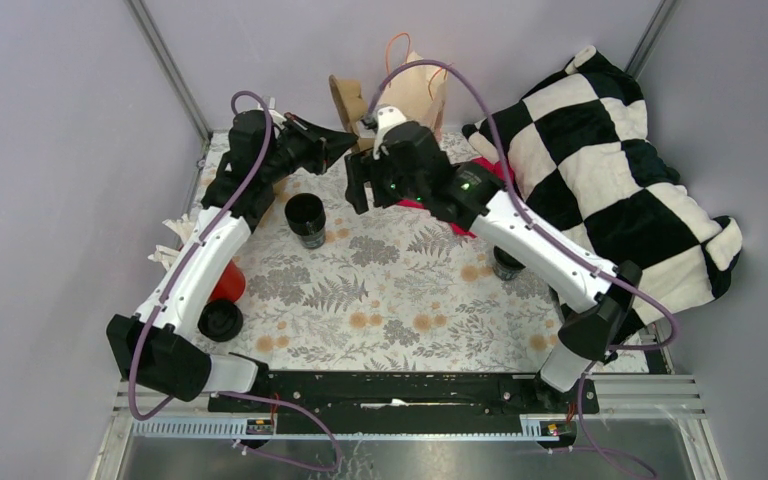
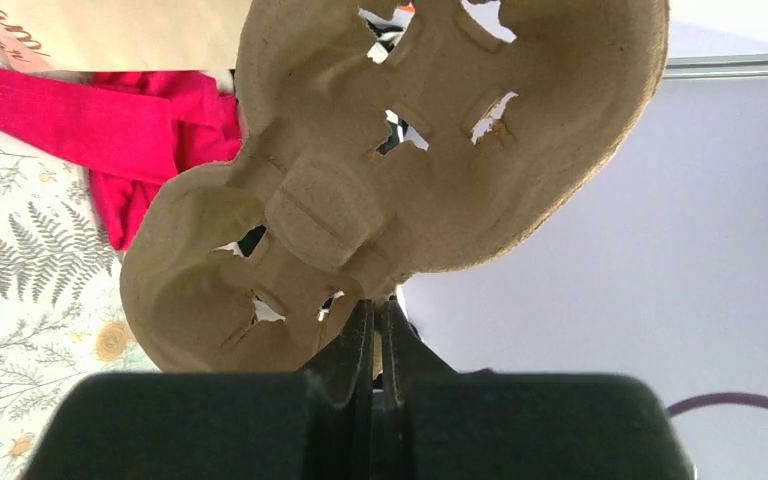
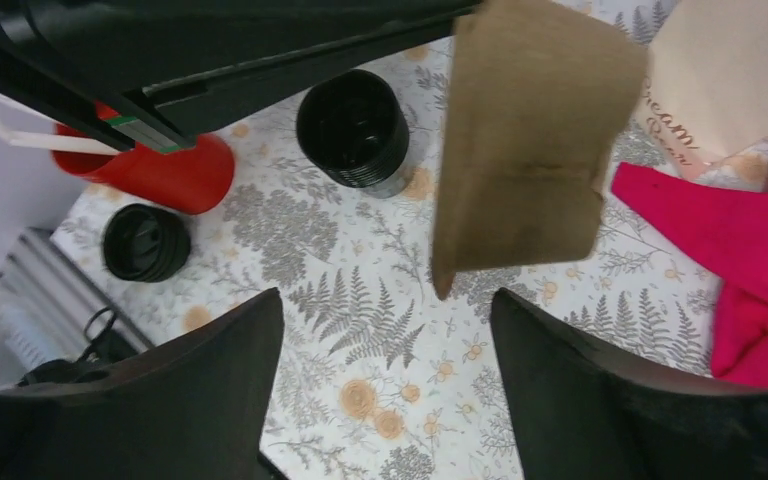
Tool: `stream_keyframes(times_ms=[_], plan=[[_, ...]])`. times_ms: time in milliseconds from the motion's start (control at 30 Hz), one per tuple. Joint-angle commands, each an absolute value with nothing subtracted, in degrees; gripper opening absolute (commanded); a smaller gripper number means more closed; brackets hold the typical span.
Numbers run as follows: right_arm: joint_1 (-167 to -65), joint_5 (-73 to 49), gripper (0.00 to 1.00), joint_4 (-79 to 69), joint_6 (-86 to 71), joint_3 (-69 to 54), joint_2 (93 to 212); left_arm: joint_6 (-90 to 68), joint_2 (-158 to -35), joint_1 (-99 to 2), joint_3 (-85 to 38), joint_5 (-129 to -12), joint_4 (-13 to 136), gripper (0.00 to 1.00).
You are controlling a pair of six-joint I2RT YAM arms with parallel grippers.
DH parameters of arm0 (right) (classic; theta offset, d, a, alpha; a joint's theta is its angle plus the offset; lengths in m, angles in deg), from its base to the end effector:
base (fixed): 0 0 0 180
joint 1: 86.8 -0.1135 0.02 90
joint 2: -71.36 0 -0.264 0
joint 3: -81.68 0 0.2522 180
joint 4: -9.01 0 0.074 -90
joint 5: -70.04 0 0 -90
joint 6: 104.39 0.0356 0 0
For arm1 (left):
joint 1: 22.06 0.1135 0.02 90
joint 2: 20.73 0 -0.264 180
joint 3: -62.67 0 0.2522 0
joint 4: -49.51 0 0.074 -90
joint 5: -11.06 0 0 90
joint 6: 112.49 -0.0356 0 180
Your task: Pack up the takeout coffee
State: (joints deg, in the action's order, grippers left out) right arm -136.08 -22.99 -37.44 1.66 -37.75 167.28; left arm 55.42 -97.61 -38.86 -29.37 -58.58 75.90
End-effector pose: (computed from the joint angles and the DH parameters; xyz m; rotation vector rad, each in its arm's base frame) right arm 0.2489 0.2863 0.4340 -0.5480 1.9612 0.6828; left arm 0.2921 -0.1011 0.4157 -0.7616 1.8693 -1.4488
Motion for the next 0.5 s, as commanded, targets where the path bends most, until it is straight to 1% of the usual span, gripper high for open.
stream_keyframes(times_ms=[0, 167, 400, 467], plan=[[-139.2, -39.7, 0.78, -38.8, -2.6, -41.6, 168.8, 58.6, -97.5, -40.2, -30.0, -59.6, 70.9, 0.0], [-139.4, -43.8, 0.77, -42.2, -3.3, -44.6, 169.7, 58.5, -98.9, -41.4, -30.5, -58.8, 70.9, 0.0], [-139.4, -43.1, 0.82, -43.4, -4.2, -45.2, 167.0, 58.0, -99.5, -41.7, -31.2, -59.5, 71.9, 0.0], [-139.4, -42.5, 0.8, -41.5, -4.8, -44.5, 166.6, 58.0, -99.4, -42.2, -31.1, -59.6, 71.9, 0.0]])
